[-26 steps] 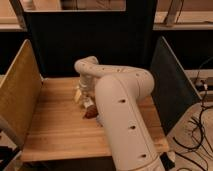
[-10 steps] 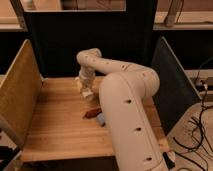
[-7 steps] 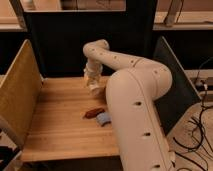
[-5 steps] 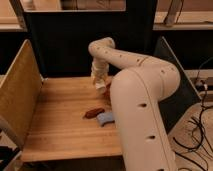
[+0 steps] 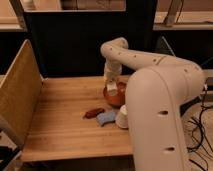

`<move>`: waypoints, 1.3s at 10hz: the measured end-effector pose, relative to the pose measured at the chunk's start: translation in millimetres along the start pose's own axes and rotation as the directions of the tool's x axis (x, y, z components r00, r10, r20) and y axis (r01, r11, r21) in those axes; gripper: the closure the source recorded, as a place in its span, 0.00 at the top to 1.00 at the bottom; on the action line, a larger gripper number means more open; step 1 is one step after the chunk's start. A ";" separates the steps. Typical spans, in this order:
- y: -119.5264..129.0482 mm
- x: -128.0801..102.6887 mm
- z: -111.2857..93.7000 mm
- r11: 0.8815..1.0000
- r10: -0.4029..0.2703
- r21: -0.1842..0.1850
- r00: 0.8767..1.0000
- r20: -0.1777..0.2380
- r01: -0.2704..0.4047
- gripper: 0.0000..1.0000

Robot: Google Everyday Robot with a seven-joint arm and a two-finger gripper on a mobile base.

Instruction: Place the bottle in the ceramic bowl

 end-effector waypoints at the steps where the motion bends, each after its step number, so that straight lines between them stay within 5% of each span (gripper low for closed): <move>1: 0.8 0.3 0.3 1.000 0.001 -0.002 1.000 0.000 -0.001 0.02; 9: 5.3 -0.2 0.9 1.000 -0.004 -0.005 1.000 -0.002 0.004 0.78; 13: 5.8 -0.2 1.6 1.000 -0.006 -0.005 1.000 -0.002 0.006 0.80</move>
